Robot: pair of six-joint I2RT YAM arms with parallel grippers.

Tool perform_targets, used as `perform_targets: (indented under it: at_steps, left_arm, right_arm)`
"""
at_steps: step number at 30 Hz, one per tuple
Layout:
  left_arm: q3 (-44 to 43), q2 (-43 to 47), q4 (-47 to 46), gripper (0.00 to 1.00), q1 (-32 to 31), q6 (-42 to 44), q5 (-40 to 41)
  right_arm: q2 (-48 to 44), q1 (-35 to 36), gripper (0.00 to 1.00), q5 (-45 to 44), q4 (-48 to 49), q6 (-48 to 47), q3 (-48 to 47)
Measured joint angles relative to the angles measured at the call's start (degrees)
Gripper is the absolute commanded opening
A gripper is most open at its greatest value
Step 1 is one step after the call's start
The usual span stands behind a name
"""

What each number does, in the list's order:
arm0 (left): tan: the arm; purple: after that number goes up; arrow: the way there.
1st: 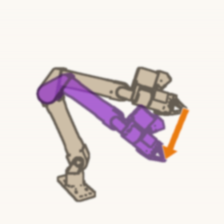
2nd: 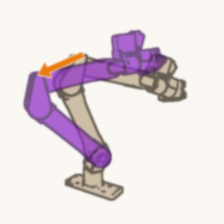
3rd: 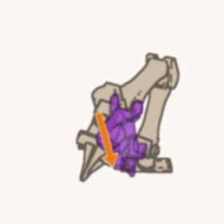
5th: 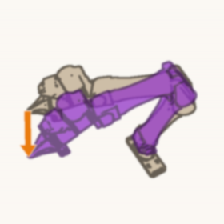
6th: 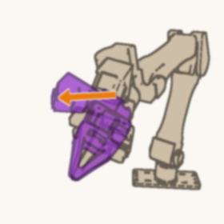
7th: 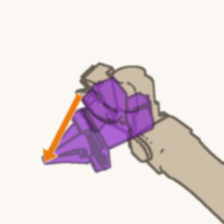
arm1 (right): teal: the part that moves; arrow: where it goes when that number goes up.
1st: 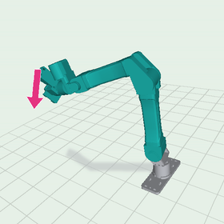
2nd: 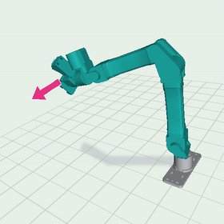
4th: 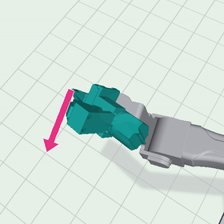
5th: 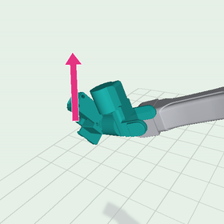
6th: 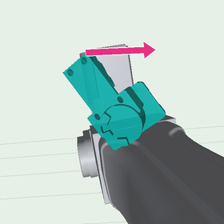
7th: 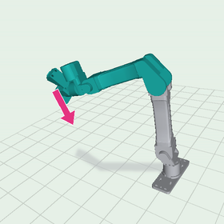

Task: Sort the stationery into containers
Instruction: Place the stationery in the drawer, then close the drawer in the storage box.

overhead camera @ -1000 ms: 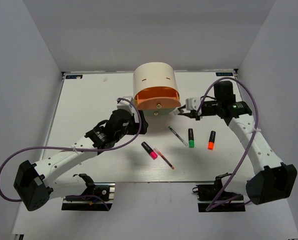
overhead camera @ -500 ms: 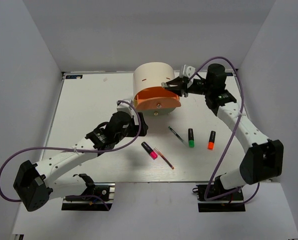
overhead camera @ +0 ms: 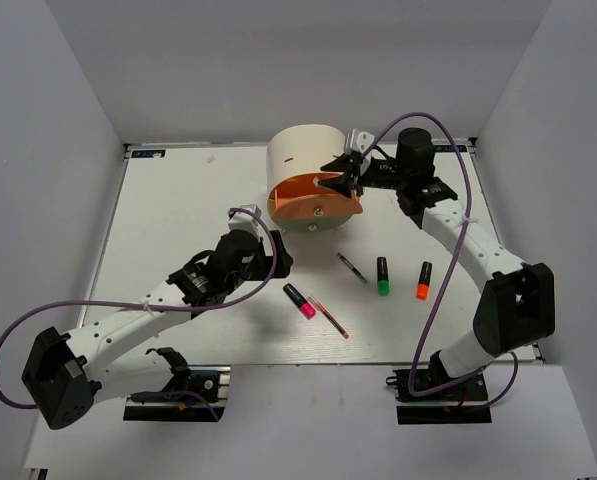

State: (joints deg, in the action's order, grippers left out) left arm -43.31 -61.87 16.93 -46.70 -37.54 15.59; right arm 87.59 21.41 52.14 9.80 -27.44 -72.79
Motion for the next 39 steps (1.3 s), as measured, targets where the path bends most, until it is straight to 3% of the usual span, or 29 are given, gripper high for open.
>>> perform_targets:
  at_steps: [3, 7, 8, 9, 12, 17, 28, 39]
  left_arm:
    - [0.4, 0.1, 0.0, 0.99, 0.0, -0.1, 0.0]
    - [0.6, 0.1, 0.0, 0.99, 0.0, -0.4, 0.0]
    - [0.6, 0.1, 0.0, 0.99, 0.0, -0.4, 0.0]
    - [0.6, 0.1, 0.0, 0.99, 0.0, -0.4, 0.0]
    - [0.6, 0.0, 0.0, 0.99, 0.0, -0.6, 0.0]
    - [0.8, 0.0, 0.0, 0.99, 0.0, -1.2, 0.0]
    - [1.0, -1.1, 0.0, 0.99, 0.0, -1.5, -0.8]
    - [1.0, -1.7, 0.0, 0.99, 0.0, -1.5, -1.3]
  right_arm:
    - [0.0, 0.1, 0.48, -0.4, -0.5, -0.2, -0.1]
    - [0.0, 0.1, 0.46, -0.9, -0.8, -0.2, -0.1]
    - [0.0, 0.1, 0.42, -1.0, -0.8, -0.1, -0.1]
    - [0.0, 0.1, 0.25, -1.0, -0.9, 0.0, -0.2]
    - [-0.4, 0.1, 0.00, -0.3, -0.9, 0.2, -0.2]
    - [-4.6, -0.1, 0.00, 4.1, -4.2, -3.8, 1.4]
    - [-4.7, 0.3, 0.00, 5.7, -27.7, -25.0, 0.9]
    - [-2.7, 0.8, 0.00, -0.7, -29.2, -27.8, 1.4]
